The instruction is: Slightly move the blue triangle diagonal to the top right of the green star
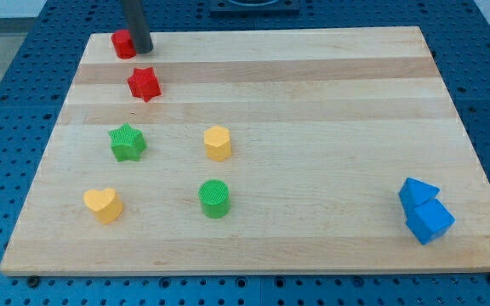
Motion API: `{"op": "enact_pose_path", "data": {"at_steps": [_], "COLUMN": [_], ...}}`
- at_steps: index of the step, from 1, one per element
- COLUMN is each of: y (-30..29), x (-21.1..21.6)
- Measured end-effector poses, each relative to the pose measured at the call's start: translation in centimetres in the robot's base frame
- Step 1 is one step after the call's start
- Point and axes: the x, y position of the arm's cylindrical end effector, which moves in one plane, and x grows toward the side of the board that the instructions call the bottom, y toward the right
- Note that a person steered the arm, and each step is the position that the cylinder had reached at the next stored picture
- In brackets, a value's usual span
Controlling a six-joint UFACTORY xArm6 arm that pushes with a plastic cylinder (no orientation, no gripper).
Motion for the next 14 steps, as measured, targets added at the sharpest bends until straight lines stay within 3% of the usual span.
{"op": "enact_pose_path", "data": {"at_steps": [1,2,3,7,11,14], "y": [2.8,8.7,7.7,-1.4,-2.2,-10.0], "x": [2.0,8.7,14.3,6.3,5.1,6.0]}}
